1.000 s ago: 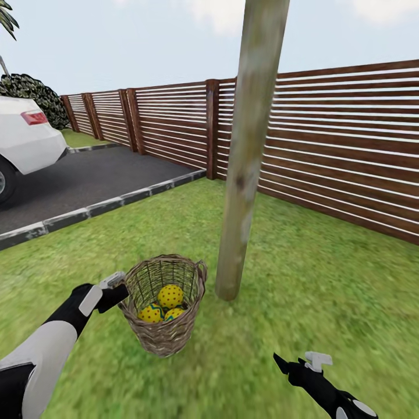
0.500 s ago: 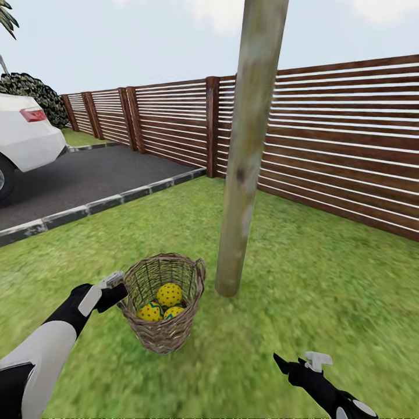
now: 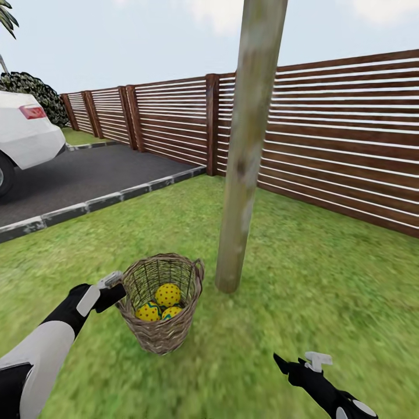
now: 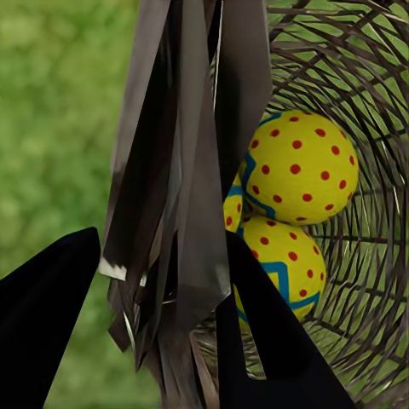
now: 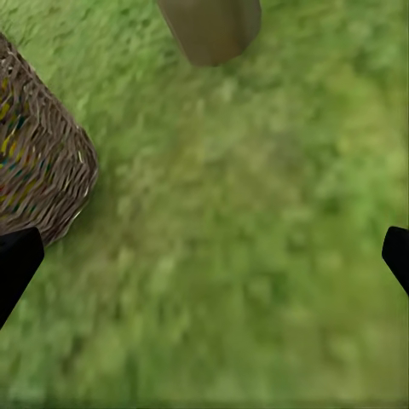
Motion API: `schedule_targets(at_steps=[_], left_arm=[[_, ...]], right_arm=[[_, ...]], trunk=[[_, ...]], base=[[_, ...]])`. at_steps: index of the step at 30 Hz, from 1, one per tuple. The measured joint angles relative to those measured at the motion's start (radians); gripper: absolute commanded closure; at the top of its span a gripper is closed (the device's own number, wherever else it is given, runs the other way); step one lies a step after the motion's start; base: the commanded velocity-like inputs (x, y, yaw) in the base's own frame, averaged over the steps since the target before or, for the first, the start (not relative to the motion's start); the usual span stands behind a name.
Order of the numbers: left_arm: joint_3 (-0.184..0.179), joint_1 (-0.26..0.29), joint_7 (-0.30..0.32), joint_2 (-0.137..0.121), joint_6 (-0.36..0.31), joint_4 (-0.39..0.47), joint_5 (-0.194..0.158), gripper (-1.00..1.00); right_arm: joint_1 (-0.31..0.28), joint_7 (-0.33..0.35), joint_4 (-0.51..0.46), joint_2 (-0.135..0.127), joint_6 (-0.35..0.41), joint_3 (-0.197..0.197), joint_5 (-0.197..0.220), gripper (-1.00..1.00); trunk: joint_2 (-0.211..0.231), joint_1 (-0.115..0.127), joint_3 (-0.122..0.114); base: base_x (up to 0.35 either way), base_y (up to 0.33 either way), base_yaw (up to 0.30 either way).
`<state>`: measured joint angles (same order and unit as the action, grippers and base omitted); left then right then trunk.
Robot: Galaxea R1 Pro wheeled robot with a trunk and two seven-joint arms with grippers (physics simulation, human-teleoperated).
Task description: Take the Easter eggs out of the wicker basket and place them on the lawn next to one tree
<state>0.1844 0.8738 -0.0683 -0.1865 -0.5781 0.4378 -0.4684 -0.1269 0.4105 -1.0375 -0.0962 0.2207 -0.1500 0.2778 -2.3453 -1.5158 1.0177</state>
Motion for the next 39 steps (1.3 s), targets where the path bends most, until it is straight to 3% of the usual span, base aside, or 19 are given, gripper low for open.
schedule_targets(at_steps=[16, 22, 32, 39], left_arm=[[0.000, 0.000, 0.000, 0.001, -0.001, 0.000, 0.001, 1.00], [0.004, 0.002, 0.000, 0.001, 0.000, 0.005, -0.024, 1.00], [0.004, 0.002, 0.000, 0.001, -0.022, 0.065, -0.053, 1.00], [0.005, -0.001, 0.004, -0.005, 0.007, 0.037, -0.085, 1.00]], right_arm=[[0.000, 0.000, 0.001, 0.001, 0.000, 0.000, 0.000, -1.00], [0.000, 0.000, 0.002, 0.001, 0.000, 0.000, 0.000, -1.00], [0.000, 0.000, 0.000, 0.001, 0.000, 0.000, 0.000, -1.00], [0.000, 0.000, 0.000, 0.001, 0.000, 0.000, 0.000, -1.00]], trunk=[[-0.112, -0.061, 0.050], [-0.154, -0.084, 0.069], [-0.157, -0.089, 0.107], [-0.157, -0.088, 0.107]], base=[[0.000, 0.000, 0.000], [0.000, 0.000, 0.000], [0.000, 0.000, 0.000], [0.000, 0.000, 0.000]])
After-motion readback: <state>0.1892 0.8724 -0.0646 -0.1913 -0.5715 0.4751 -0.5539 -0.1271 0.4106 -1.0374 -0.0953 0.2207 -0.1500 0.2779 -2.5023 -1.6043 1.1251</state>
